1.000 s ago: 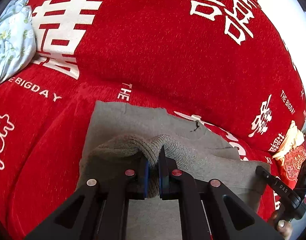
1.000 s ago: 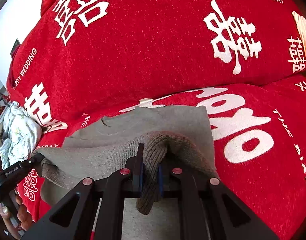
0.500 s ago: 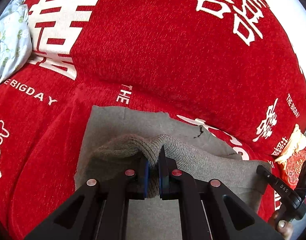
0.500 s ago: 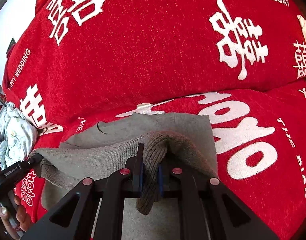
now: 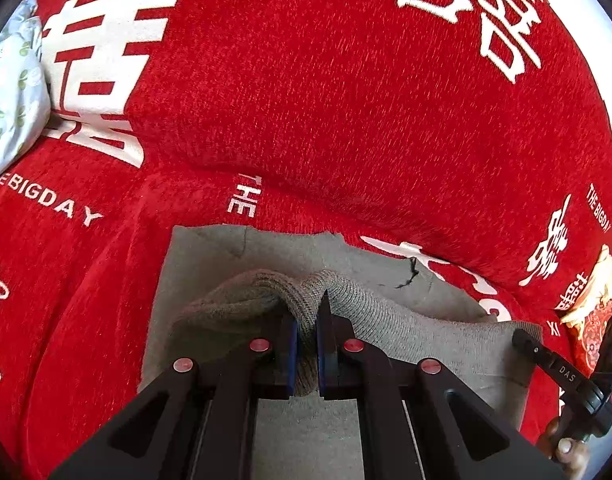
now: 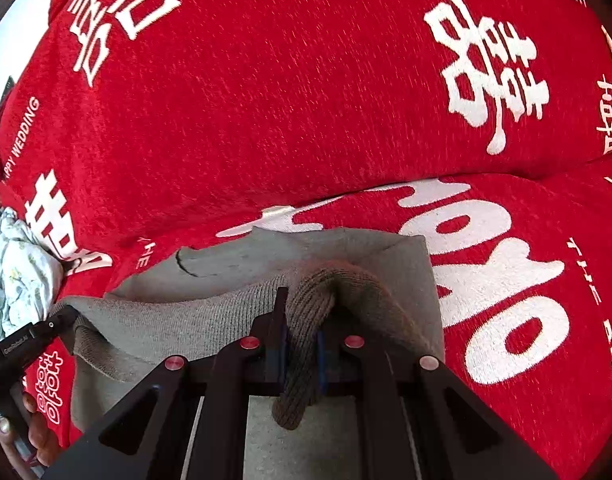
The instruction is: Fold small clothes
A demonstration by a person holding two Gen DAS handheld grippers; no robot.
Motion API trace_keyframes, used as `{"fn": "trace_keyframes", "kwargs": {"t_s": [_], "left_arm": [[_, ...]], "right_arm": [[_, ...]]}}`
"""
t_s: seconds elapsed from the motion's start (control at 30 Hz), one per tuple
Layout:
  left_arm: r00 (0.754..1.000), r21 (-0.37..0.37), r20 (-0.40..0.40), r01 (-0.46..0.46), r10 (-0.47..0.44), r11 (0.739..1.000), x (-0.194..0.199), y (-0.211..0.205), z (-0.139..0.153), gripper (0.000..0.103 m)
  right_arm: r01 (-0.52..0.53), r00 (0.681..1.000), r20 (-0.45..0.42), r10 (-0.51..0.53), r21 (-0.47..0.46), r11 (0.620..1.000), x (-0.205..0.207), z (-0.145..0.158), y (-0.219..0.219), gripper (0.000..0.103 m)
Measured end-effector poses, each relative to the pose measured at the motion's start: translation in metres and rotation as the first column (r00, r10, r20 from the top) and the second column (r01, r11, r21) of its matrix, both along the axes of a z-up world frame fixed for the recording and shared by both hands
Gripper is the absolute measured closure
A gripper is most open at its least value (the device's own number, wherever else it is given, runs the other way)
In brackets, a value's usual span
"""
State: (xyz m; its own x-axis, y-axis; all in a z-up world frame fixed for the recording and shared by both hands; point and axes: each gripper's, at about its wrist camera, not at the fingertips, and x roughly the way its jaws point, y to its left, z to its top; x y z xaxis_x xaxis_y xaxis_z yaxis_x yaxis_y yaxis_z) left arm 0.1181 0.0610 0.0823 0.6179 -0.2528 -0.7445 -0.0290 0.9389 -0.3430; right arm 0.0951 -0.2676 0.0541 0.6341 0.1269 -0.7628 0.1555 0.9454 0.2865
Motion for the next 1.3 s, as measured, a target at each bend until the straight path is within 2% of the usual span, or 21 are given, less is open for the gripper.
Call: {"fn": "trace_keyframes", "kwargs": {"t_s": [0.6, 1.13, 1.3], "left_arm": [[0.999, 0.036, -0.041, -0.001, 0.003, 0.999, 0.029, -0.007, -0.026, 0.095], [0.995, 0.026, -0.100, -0.015, 0.018, 1.000, 0.055, -0.004, -0.047, 0.095], [0.991, -0.008, -0.135, -0.013, 0.011, 1.000, 0.065, 0.000, -0.054, 0.095]], "right_arm": [[0.013, 0.998, -0.059, -0.013, -0.001, 1.000, 0.028, -0.028, -0.006, 0.091], [0.012, 0.996, -0.088, -0.012, -0.004, 1.000, 0.053, -0.039, -0.007, 0.091], [0.023, 0.993, -0.117, -0.020, 0.030, 0.999, 0.059, -0.052, -0.012, 0.091]]}}
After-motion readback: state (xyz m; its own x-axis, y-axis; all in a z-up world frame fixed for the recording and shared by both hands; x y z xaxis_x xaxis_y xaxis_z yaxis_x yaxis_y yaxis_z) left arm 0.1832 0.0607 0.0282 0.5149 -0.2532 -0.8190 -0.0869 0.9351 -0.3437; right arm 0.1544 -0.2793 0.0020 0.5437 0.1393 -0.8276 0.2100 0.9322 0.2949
